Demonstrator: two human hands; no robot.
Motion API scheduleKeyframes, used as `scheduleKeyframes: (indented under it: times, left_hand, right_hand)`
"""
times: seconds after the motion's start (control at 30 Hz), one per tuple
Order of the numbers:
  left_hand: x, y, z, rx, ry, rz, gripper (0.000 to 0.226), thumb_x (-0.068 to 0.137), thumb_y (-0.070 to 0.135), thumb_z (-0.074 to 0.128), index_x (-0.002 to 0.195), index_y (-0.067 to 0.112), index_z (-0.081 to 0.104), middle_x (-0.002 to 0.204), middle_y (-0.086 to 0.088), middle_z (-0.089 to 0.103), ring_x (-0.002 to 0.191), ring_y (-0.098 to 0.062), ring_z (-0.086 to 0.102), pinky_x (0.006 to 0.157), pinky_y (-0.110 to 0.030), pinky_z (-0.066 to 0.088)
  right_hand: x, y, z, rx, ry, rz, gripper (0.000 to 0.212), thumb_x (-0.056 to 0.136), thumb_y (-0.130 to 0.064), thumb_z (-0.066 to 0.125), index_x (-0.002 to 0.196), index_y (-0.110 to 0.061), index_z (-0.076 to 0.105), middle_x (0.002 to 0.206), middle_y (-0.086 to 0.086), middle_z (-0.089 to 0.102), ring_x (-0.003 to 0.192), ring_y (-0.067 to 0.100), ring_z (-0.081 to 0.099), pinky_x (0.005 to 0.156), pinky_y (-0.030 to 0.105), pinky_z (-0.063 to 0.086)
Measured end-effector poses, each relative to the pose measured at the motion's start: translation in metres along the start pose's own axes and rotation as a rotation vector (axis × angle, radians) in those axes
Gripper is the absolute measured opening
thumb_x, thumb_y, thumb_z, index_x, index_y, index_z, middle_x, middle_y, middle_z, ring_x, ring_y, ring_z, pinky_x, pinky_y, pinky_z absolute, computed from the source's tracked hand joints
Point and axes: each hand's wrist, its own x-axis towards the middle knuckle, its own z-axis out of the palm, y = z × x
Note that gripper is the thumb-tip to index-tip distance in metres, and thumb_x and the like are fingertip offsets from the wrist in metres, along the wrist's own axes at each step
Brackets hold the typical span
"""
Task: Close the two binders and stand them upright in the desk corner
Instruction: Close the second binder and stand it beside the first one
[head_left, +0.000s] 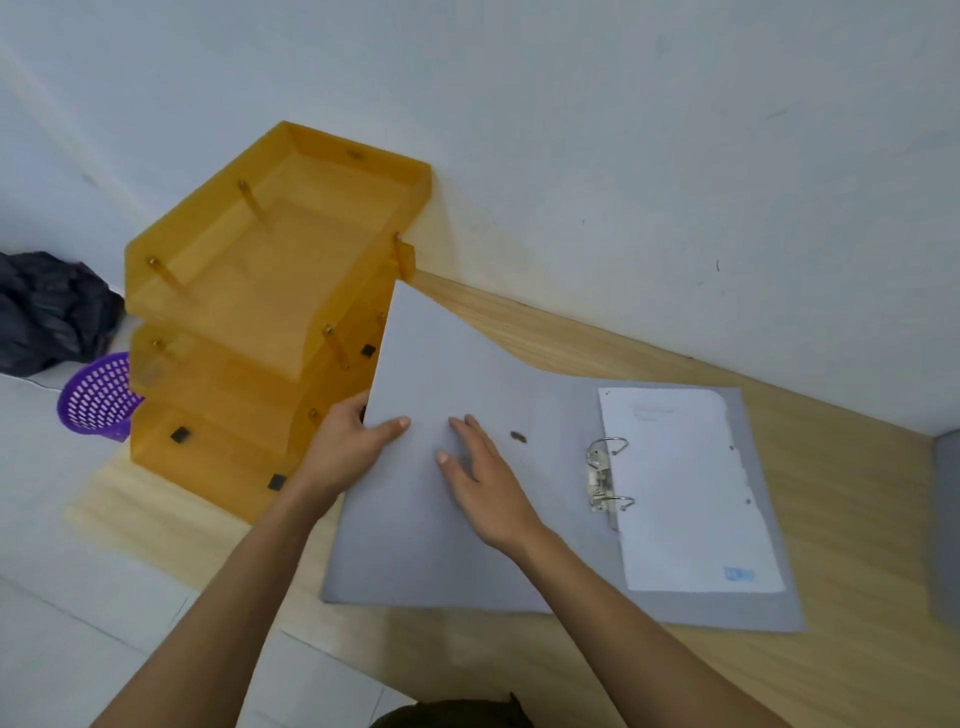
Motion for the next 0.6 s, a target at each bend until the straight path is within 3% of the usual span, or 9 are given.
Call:
scheduleKeyframes:
  times: [0.1,0.17,0.23,0.33,0.43,0.5,0.57,0.6]
  left_hand:
    - [0.006,0.035,-0.010,0.009,-0.020,-0.004,0.022,0.095,0.021,0.066,0.115,0.023,0.073,0.111,0.001,0.078,0.090,-0.019,0.077,0.078,-0.041,0.063]
    - [0.007,0.053,-0.001,-0.040,-0.072,-0.005,0.024,0.099,0.028,0.060,0.119,0.022,0.072,0.113,-0.001,0.078,0.094,-0.022,0.077,0.085,-0.046,0.061]
    - [0.004,0.065,0.016,-0.236,-0.183,-0.054,0.032,0.101,0.044,0.052,0.115,0.024,0.073,0.115,-0.004,0.079,0.099,-0.023,0.077,0.085,-0.042,0.061]
    - [-0.001,0.064,0.050,-0.462,-0.355,-0.092,0.058,0.099,0.063,0.036,0.126,0.023,0.069,0.116,-0.007,0.078,0.108,-0.024,0.075,0.082,-0.035,0.062]
    - [-0.007,0.056,0.099,-0.445,-0.375,-0.027,0.057,0.098,0.066,0.033,0.138,0.036,0.060,0.139,0.001,0.066,0.132,-0.018,0.060,0.106,-0.041,0.050]
    - [-0.010,0.052,0.127,-0.370,-0.402,0.068,0.054,0.103,0.059,0.028,0.152,0.041,0.042,0.157,0.015,0.045,0.144,0.000,0.041,0.115,-0.028,0.038]
    - [-0.010,0.045,0.149,-0.256,-0.454,0.132,0.053,0.106,0.054,0.023,0.157,0.043,0.025,0.160,0.026,0.030,0.141,0.016,0.030,0.112,-0.011,0.032]
    - [-0.007,0.040,0.159,-0.196,-0.466,0.135,0.055,0.106,0.054,0.022,0.159,0.041,0.017,0.164,0.023,0.024,0.146,0.013,0.024,0.118,-0.016,0.026]
  right_hand:
    - [-0.001,-0.025,0.001,0.046,-0.008,-0.066,0.064,0.102,-0.054,0.036,0.160,-0.029,0.022,0.169,-0.009,0.013,0.155,0.006,0.011,0.126,0.039,0.014]
    - [-0.004,-0.035,-0.002,0.088,0.018,-0.100,0.064,0.103,-0.052,0.035,0.160,-0.026,0.020,0.169,-0.009,0.016,0.154,0.005,0.012,0.126,0.039,0.014]
    - [-0.008,-0.040,-0.011,0.156,0.067,-0.110,0.064,0.103,-0.052,0.034,0.160,-0.028,0.020,0.167,-0.010,0.020,0.153,0.004,0.016,0.126,0.039,0.016]
    - [-0.015,-0.044,-0.031,0.256,0.123,-0.103,0.068,0.098,-0.063,0.032,0.159,-0.035,0.022,0.165,-0.015,0.025,0.150,0.002,0.023,0.124,0.042,0.024]
    - [-0.024,-0.045,-0.059,0.356,0.188,-0.090,0.077,0.089,-0.075,0.034,0.157,-0.040,0.023,0.164,-0.017,0.028,0.149,0.004,0.028,0.120,0.046,0.032]
    - [-0.030,-0.041,-0.076,0.375,0.227,-0.076,0.075,0.088,-0.076,0.037,0.155,-0.045,0.025,0.162,-0.017,0.033,0.147,0.005,0.034,0.118,0.045,0.036]
    - [-0.036,-0.034,-0.094,0.369,0.273,-0.059,0.070,0.089,-0.066,0.044,0.153,-0.043,0.029,0.156,-0.015,0.043,0.141,0.005,0.044,0.113,0.039,0.041]
    - [-0.040,-0.029,-0.104,0.358,0.304,-0.052,0.067,0.089,-0.058,0.049,0.152,-0.042,0.033,0.151,-0.016,0.050,0.135,0.004,0.050,0.107,0.032,0.045]
